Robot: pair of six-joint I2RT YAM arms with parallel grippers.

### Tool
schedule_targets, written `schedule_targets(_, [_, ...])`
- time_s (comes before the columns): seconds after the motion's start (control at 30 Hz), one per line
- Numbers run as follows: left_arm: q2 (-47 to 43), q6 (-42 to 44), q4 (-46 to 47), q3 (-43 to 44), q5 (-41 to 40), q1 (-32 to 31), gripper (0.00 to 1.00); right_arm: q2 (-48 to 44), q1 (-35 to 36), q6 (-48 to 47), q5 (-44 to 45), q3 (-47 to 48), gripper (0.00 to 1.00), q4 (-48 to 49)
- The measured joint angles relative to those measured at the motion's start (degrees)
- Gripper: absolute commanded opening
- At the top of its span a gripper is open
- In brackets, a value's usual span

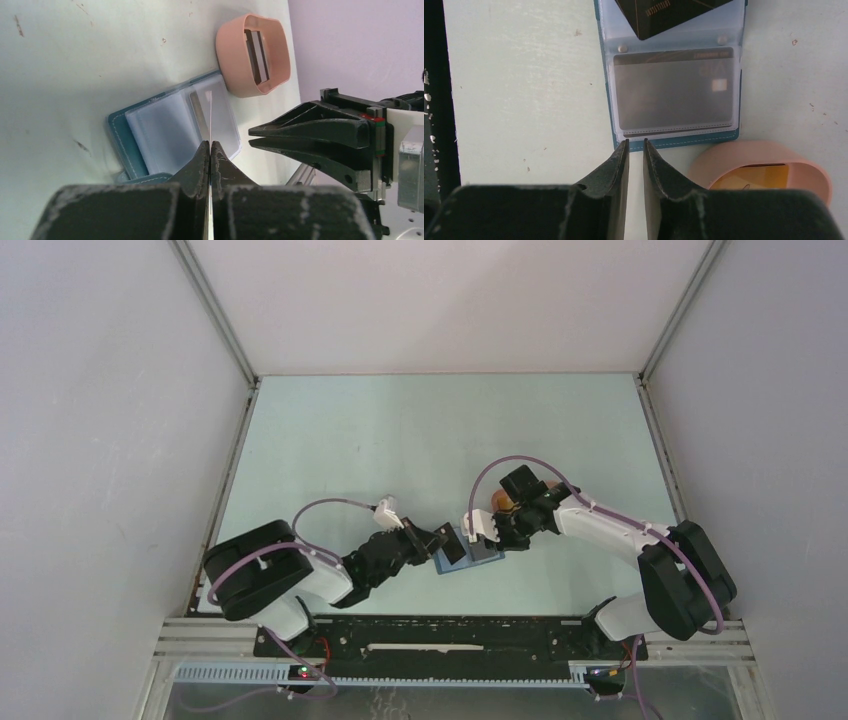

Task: Put the credit cards into the card holder
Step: Insert the credit card into the storage box.

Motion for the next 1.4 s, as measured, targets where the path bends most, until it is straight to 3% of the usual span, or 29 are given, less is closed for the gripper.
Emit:
schedule_targets(0.53, [11.67,-4.11,14.01,0.0,1.07,1.7,0.0,0.33,0.15,0.22,0.22,0.0,0.23,0.2])
schedule_targets(1.4, [15.04,-5.86,15.78,1.01,2.34,1.88,0.0,0.33,0.24,0.22,0.26,0.0,0.22,0.2])
